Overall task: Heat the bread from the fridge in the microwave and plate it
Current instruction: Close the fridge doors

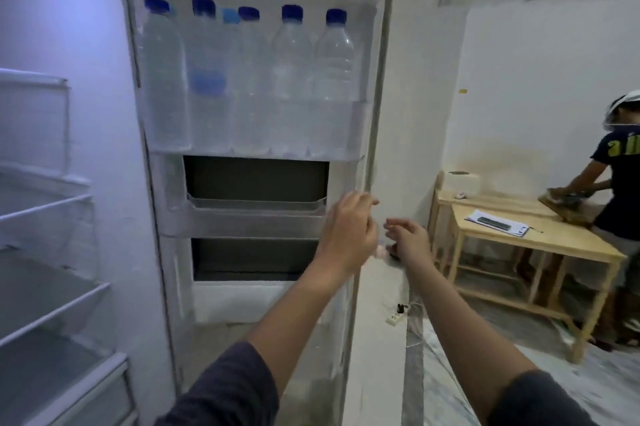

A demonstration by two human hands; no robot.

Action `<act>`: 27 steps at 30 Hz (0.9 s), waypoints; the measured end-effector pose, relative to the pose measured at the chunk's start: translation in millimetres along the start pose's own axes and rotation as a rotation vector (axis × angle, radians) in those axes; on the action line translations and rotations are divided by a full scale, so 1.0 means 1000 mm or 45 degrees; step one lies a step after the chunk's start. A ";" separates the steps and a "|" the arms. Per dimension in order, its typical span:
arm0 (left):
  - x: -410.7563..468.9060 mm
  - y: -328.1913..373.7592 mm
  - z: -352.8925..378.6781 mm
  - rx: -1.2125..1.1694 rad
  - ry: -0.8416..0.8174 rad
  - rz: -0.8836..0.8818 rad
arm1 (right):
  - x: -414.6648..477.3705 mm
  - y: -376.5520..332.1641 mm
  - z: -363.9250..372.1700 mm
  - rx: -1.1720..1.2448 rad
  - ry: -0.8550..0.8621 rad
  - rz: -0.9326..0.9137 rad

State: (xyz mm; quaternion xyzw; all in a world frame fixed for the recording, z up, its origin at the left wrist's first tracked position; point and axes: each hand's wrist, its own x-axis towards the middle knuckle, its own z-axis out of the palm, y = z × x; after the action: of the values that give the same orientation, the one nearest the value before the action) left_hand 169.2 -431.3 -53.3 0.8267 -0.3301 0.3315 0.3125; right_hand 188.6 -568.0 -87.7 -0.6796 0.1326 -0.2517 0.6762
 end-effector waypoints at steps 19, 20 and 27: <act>0.044 -0.057 0.084 1.250 0.089 0.200 | 0.202 0.062 0.054 0.119 -0.705 -0.008; 0.042 -0.057 0.081 1.256 0.083 0.217 | 0.210 0.069 0.056 0.124 -0.702 0.001; 0.010 -0.058 0.053 1.328 0.047 0.269 | 0.151 0.050 0.040 0.137 -0.567 -0.002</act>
State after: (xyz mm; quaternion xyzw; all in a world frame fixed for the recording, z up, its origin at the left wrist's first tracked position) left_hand 236.6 -440.0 -94.5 0.8286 -0.1973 0.4956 -0.1695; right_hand 343.7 -615.0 -110.3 -0.6814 -0.0339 -0.1027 0.7239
